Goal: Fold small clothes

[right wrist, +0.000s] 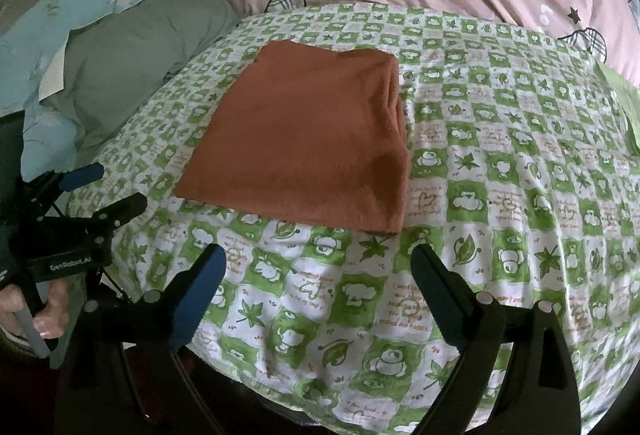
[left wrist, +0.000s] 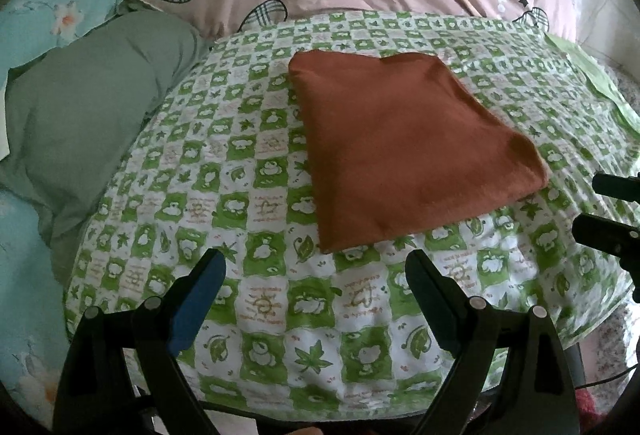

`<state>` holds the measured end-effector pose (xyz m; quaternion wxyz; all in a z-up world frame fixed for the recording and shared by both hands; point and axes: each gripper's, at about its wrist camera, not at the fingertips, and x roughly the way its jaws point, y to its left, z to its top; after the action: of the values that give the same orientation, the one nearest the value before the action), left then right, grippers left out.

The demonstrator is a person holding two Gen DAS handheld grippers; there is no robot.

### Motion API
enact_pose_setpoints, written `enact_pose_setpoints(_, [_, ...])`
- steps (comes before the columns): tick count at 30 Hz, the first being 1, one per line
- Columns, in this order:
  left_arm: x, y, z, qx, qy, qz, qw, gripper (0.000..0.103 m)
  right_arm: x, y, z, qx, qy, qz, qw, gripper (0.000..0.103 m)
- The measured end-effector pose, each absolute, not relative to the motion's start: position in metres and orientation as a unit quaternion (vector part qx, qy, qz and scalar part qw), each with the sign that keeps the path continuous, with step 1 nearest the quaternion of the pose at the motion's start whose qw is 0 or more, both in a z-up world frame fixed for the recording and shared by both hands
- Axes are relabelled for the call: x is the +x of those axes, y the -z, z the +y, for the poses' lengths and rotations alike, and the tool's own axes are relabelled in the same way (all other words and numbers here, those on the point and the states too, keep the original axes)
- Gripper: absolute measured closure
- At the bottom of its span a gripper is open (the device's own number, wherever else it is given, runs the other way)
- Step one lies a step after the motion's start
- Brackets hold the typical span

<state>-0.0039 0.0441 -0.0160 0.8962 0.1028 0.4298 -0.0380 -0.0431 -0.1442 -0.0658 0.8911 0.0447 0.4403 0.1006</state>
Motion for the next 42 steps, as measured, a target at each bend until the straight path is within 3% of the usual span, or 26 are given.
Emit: enact_pose_setpoints(42, [-0.006, 0.02, 0.041, 0.102, 0.041, 0.432, 0.895, 0.011, -0.041, 0.069, -0.149, 0.041, -0.099, 0.445, 0.889, 0.009])
